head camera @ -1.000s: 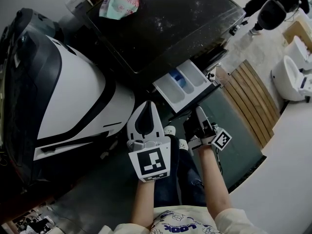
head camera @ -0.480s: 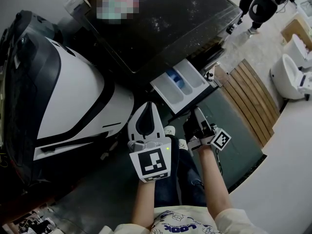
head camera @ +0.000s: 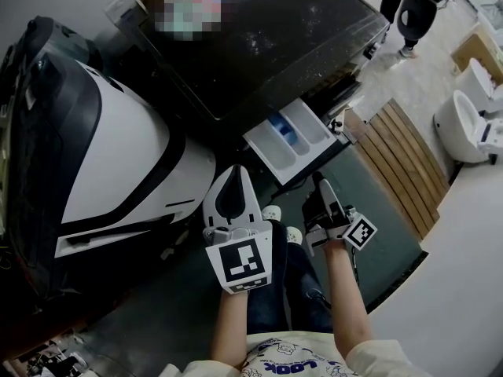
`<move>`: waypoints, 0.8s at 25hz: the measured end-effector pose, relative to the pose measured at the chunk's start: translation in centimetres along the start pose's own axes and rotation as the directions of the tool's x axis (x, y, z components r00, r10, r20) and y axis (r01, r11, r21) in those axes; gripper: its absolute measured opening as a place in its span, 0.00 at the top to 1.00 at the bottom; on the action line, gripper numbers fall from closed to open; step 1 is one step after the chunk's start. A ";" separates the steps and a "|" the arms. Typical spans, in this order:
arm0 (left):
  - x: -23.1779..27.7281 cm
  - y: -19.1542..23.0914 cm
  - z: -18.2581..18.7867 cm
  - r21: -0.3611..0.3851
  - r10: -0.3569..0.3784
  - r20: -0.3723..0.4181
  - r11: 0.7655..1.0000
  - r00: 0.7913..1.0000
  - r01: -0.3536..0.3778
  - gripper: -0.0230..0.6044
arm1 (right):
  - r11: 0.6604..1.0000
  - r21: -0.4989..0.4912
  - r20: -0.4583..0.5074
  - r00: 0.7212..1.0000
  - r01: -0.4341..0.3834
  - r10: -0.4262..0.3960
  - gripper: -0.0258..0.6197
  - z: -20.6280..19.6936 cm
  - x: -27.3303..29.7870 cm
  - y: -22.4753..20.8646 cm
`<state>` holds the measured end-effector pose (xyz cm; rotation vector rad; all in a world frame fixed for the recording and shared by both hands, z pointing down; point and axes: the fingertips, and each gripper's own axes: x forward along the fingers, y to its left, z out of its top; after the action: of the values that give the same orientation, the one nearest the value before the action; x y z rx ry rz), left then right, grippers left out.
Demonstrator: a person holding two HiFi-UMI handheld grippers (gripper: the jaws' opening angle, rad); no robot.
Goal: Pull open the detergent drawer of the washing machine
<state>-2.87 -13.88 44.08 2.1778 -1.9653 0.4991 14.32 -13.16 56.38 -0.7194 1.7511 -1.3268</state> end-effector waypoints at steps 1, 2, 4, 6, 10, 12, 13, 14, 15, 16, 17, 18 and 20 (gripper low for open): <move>-0.1 0.2 0.2 -0.002 0.003 0.002 1.000 1.000 -0.003 0.94 | 0.999 -0.024 -0.001 1.000 0.024 -0.024 0.56 0.2 -0.4 0.2; -0.3 0.4 0.5 -0.005 0.006 0.005 1.000 1.000 -0.006 0.94 | 0.997 -0.053 0.003 0.999 0.052 -0.051 0.56 0.5 -0.9 0.5; -0.6 0.7 1.1 -0.013 0.013 0.010 1.000 1.000 -0.013 0.94 | 0.986 -0.122 0.029 0.994 0.111 -0.108 0.58 1.4 -1.9 1.4; -0.9 1.0 1.8 -0.027 0.018 0.017 0.999 1.000 -0.018 0.94 | 0.964 -0.207 0.050 0.986 0.167 -0.160 0.64 2.4 -2.5 2.8; -1.6 1.5 3.6 -0.041 0.026 0.040 0.999 0.999 -0.024 0.94 | 0.889 -0.413 0.032 0.979 0.198 -0.204 0.73 3.6 -1.3 7.2; -2.1 1.6 4.7 -0.042 0.028 0.052 0.999 0.998 -0.026 0.94 | 0.845 -0.502 0.021 0.980 0.181 -0.197 0.76 3.9 -0.1 10.0; -2.4 1.8 5.3 -0.043 0.029 0.060 0.999 0.998 -0.026 0.94 | 0.815 -0.551 0.019 0.979 0.179 -0.202 0.78 4.1 0.6 11.3; -2.6 1.9 5.8 -0.046 0.031 0.067 0.999 0.997 -0.028 0.94 | 0.779 -0.600 0.019 0.977 0.182 -0.214 0.80 4.3 1.2 12.5; -2.9 2.2 6.4 -0.050 0.035 0.075 0.998 0.997 -0.032 0.94 | 0.740 -0.646 0.022 0.973 0.189 -0.230 0.83 4.4 1.8 13.6; -3.2 2.4 7.0 -0.055 0.041 0.082 0.998 0.996 -0.036 0.94 | 0.700 -0.686 0.025 0.968 0.198 -0.250 0.85 4.5 2.3 14.6; -3.5 2.7 7.6 -0.059 0.046 0.091 0.997 0.995 -0.041 0.94 | 0.661 -0.721 0.028 0.961 0.209 -0.274 0.86 4.6 2.9 15.4; -3.8 3.0 8.2 -0.062 0.052 0.099 0.997 0.994 -0.046 0.94 | 0.621 -0.752 0.033 0.953 0.223 -0.302 0.86 4.7 3.4 16.1; -4.4 3.6 9.3 -0.068 0.061 0.117 0.996 0.991 -0.053 0.94 | 0.529 -0.811 0.050 0.930 0.251 -0.365 0.89 4.8 4.2 17.4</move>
<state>-5.50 -13.39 33.50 2.1639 -2.0784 0.3158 16.77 -14.07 38.06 -1.5499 2.4346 -0.6965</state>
